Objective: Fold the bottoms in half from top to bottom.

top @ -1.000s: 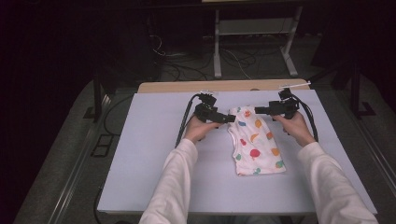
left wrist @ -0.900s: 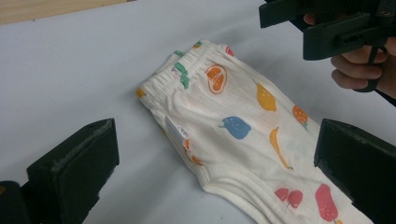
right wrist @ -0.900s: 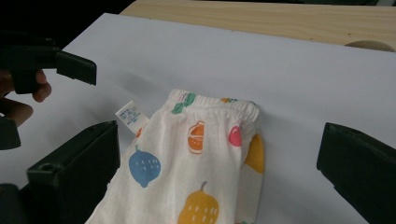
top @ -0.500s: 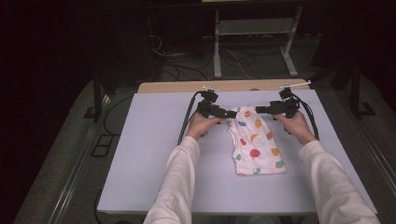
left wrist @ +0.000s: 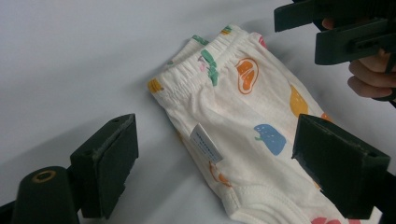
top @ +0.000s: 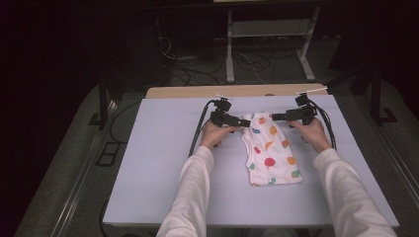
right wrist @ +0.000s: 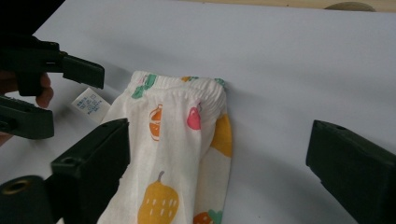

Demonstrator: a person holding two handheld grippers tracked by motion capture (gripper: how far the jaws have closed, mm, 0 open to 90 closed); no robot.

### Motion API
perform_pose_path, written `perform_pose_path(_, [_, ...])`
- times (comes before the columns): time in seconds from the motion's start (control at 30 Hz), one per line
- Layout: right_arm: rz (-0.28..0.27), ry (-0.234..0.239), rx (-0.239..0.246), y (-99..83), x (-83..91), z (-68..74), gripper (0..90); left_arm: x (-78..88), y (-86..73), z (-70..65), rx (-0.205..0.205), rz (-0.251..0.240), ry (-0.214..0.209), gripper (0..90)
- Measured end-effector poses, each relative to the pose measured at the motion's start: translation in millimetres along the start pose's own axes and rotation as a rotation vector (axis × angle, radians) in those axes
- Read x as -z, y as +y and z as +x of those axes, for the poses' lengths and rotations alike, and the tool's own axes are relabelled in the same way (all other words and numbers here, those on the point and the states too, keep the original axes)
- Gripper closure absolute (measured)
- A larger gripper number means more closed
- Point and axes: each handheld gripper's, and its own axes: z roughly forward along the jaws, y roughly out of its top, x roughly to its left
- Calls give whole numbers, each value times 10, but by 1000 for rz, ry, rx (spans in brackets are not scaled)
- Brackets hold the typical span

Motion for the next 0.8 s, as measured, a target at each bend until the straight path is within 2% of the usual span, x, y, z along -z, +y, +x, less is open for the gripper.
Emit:
perform_pose_path(0.13, [-3, 12, -6, -5, -15, -23, 143, -29, -6, 22, 12, -20, -3, 183])
perform_pose_path(0.2, [3, 3, -14, -6, -27, -31, 162, -57, -13, 35, 18, -18, -7, 201])
perform_pose_path(0.5, [27, 22, -32, -29, -91, -59, 379, -133, -31, 40, 39, -28, -40, 311])
perform_pose_path(0.63, [23, 57, -52, -44, -116, -70, 433, -164, -51, 50, 36, -4, -43, 336])
perform_pose_path(0.8, [38, 52, -51, -49, -152, -59, 492, -213, -70, 55, 40, 3, -53, 354])
